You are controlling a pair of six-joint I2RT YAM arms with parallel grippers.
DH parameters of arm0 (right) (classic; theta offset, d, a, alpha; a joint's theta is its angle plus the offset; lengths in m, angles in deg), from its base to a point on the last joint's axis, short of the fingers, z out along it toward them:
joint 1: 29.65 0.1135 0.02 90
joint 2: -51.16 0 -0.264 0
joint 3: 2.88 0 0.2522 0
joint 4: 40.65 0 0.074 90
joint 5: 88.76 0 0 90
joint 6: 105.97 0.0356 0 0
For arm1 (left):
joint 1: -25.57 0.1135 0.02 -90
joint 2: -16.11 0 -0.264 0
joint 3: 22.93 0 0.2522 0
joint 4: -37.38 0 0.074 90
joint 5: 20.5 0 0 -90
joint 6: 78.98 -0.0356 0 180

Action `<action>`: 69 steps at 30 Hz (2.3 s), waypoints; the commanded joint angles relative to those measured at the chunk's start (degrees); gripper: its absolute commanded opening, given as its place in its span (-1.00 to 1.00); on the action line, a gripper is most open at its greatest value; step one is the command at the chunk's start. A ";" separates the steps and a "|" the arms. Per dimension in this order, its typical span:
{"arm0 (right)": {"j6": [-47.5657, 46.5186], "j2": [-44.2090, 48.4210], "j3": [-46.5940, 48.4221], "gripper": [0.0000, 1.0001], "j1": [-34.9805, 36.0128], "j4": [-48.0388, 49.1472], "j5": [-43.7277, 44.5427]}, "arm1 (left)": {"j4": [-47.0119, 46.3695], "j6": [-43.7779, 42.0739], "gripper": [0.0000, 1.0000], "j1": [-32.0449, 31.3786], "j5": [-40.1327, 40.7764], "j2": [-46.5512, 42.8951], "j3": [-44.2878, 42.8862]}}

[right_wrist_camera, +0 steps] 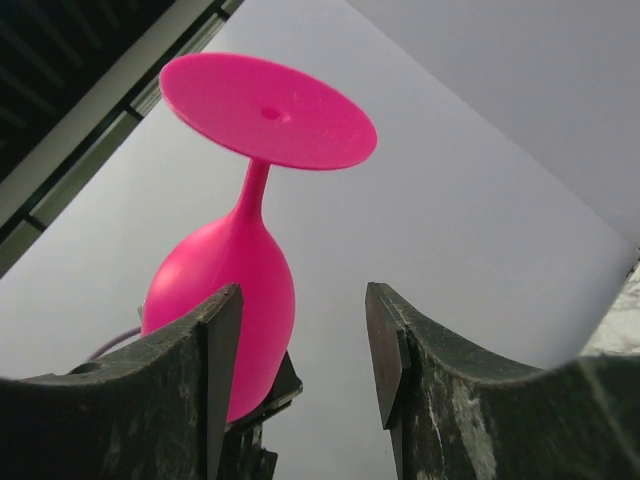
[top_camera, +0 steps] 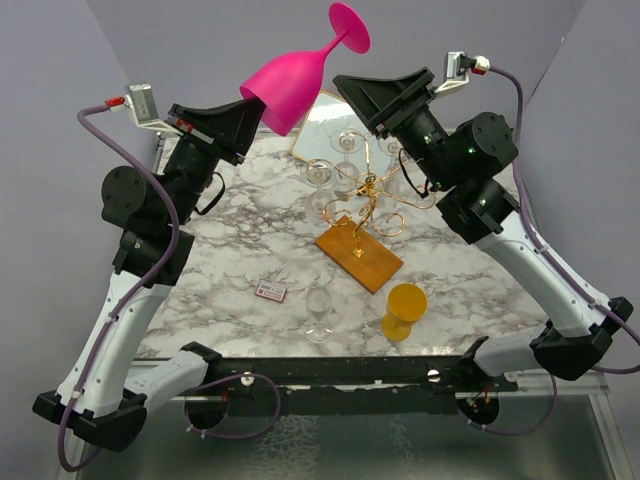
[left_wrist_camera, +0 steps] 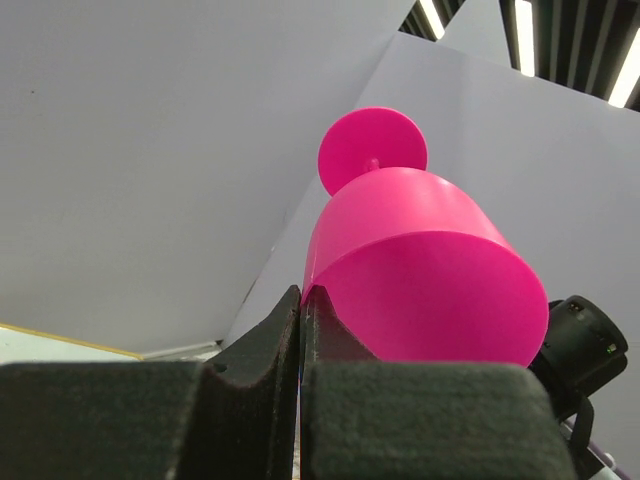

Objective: Place the wine glass upside down on the wine glass rack

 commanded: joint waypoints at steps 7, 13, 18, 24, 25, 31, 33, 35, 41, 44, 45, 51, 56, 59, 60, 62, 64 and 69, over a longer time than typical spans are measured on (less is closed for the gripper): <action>2.20 -3.97 5.63 0.05 0.31 8.59 5.28 | -5.21 2.80 -1.00 -0.16 -4.86 0.34 0.50; 4.94 -5.29 6.08 -0.02 0.31 10.57 5.92 | -6.08 3.20 -1.00 -0.16 -6.66 0.74 0.43; 7.62 -6.55 6.94 -0.11 0.29 10.37 5.57 | -6.63 3.06 -1.00 -0.20 -8.07 0.58 2.55; 9.57 -6.94 6.68 -0.41 0.26 10.75 5.53 | -7.17 2.13 -1.00 -0.20 -8.87 0.13 3.49; 9.80 -6.95 6.53 -0.48 0.30 10.94 5.51 | -7.19 1.93 -1.00 -0.21 -9.03 0.07 3.62; 8.27 -6.54 5.41 -0.96 0.31 12.95 5.43 | -7.12 1.36 -0.82 -0.20 -9.56 -0.91 5.00; 5.50 -6.12 4.97 -0.98 0.30 13.69 5.69 | -5.80 0.90 -0.50 -0.18 -8.48 -1.65 5.06; 1.85 -5.51 4.25 -0.98 0.31 14.27 6.31 | -2.12 -0.47 -0.28 -0.20 -6.59 -2.40 4.04; -12.46 -3.56 0.78 -0.98 0.27 18.10 5.82 | 9.78 -6.59 0.03 -0.21 -0.18 -6.26 1.55; -21.03 -3.45 0.75 -0.98 0.28 18.78 2.31 | 14.72 -7.76 0.11 -0.16 2.27 -7.56 -0.68; -23.87 -3.43 0.75 -0.98 0.30 18.90 0.71 | 16.42 -8.49 0.14 -0.20 2.32 -7.62 -1.97; -35.49 -3.19 -0.91 -0.98 0.28 20.00 -14.36 | 21.99 -6.56 0.22 -0.16 1.39 -6.02 -10.08; -40.36 -4.60 -0.94 -0.98 0.30 20.49 -25.06 | 18.64 3.07 0.26 -0.18 -4.08 -2.70 -14.42; -41.79 -5.64 -0.86 -0.98 0.31 21.06 -28.59 | 17.53 9.87 0.29 -0.17 -7.14 -0.10 -16.48; -42.15 -5.94 -1.05 -0.98 0.31 21.54 -29.38 | 16.86 11.74 0.29 -0.20 -8.32 0.68 -16.79; -43.03 -6.64 -1.37 -0.98 0.31 22.64 -30.96 | 16.49 15.39 0.29 -0.20 -10.11 2.27 -17.50; -44.02 -7.31 -1.35 -0.98 0.39 23.36 -32.47 | 17.88 16.79 0.29 -0.19 -11.80 3.98 -19.08; -46.52 -9.17 -1.37 -0.98 0.46 24.27 -34.47 | 19.37 20.55 0.28 -0.17 -12.61 5.26 -17.29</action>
